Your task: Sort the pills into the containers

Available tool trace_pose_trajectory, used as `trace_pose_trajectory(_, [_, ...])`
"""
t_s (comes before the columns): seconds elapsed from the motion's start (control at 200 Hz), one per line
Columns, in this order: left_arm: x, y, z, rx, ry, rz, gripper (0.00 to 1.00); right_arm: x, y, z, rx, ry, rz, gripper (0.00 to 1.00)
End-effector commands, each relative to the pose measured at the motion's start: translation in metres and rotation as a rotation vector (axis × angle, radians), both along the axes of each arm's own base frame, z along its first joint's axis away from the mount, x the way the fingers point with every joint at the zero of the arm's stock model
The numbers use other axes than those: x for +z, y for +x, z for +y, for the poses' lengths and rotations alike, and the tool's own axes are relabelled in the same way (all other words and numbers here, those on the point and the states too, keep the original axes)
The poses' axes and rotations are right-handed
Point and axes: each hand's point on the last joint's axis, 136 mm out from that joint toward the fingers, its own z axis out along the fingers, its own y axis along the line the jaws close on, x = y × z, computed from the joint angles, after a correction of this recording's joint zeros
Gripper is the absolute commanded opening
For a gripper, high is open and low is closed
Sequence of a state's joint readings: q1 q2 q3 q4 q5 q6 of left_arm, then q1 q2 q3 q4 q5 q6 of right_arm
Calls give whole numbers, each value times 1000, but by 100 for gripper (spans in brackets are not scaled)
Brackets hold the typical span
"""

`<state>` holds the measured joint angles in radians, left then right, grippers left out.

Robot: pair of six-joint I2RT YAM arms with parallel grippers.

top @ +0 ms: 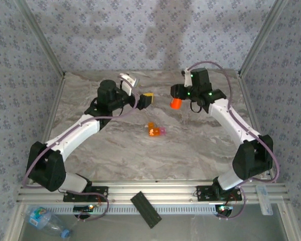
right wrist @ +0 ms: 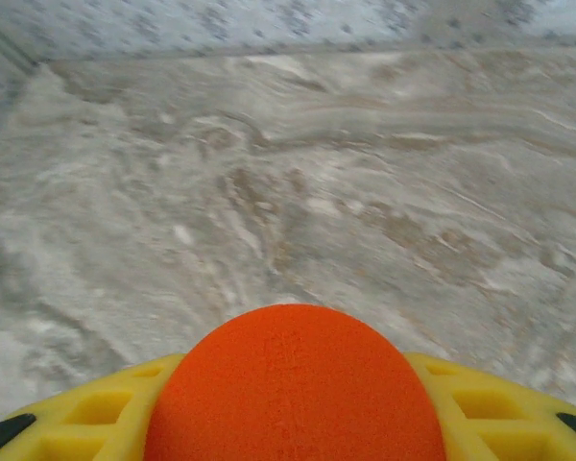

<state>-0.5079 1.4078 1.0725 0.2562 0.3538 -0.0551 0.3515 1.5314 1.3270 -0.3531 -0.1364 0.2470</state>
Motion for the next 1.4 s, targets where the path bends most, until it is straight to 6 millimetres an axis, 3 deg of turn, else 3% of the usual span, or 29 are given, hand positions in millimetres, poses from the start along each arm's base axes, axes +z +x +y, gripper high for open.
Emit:
trace_pose_trajectory(0.0, [16, 15, 34, 183, -11, -16, 100, -5, 12, -24, -142, -66, -71, 32])
trace_pose_trajectory(0.095, [16, 21, 49, 255, -23, 2, 100, -18, 16, -35, -208, -96, -90, 32])
trace_pose_trajectory(0.125, [16, 23, 53, 269, -28, 10, 100, -37, 12, -38, -217, -112, -66, 32])
trace_pose_trajectory(0.19, [16, 25, 59, 292, -42, 30, 100, -50, 11, -42, -242, -119, -79, 32])
trace_pose_trajectory(0.43, [12, 21, 65, 309, -15, 68, 100, -96, 7, -48, -311, -136, -131, 31])
trace_pose_trajectory(0.705, [12, 18, 70, 323, -12, 66, 100, -129, 2, -44, -362, -146, -131, 36])
trace_pose_trajectory(0.824, [11, 17, 71, 329, -15, 60, 100, -136, -2, -44, -372, -150, -126, 48])
trace_pose_trajectory(0.909, [10, 16, 72, 332, -17, 57, 100, -134, -4, -46, -376, -145, -128, 64])
trace_pose_trajectory(1.024, [9, 18, 73, 340, -14, 56, 100, -120, -7, -46, -364, -142, -138, 77])
trace_pose_trajectory(1.209, [-4, 25, 74, 367, -1, 87, 99, -61, -11, -43, -312, -74, -186, 84])
trace_pose_trajectory(1.279, [-11, 29, 74, 372, 10, 105, 100, -34, -14, -35, -264, -38, -198, 85])
trace_pose_trajectory(1.394, [-22, 34, 73, 375, 24, 139, 100, -11, -27, -12, -131, 17, -132, 85])
